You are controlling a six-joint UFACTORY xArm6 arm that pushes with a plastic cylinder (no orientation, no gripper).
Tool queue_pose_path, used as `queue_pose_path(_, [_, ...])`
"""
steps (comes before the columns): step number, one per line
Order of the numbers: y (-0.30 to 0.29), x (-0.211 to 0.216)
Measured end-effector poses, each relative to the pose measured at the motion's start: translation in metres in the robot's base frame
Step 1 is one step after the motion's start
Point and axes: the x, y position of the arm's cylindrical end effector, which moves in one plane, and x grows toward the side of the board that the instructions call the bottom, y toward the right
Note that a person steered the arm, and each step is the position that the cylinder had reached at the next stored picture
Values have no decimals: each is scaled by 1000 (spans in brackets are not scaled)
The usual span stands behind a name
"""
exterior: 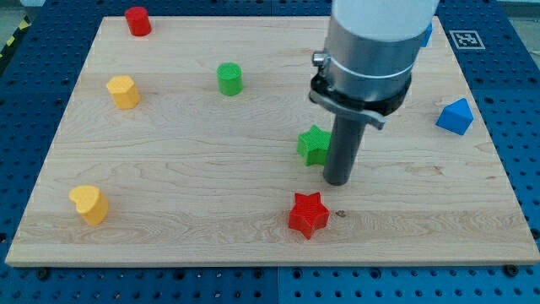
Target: Push the green star towards the up
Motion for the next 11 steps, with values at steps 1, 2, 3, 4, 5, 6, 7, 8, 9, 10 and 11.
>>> queue_pose_path(1, [-27, -9])
queue_pose_path(2, [-35, -29])
queue_pose_path(3, [-35, -51])
queue_pose_path(4, [-20, -53])
queue_pose_path(5, [2, -59])
queue_pose_path(6, [4, -83])
queue_pose_path(7, [11, -112])
queue_pose_path(8, [32, -140])
queue_pose_path(9, [49, -167])
queue_pose_path(10, [58, -163])
queue_pose_path(11, [88, -153])
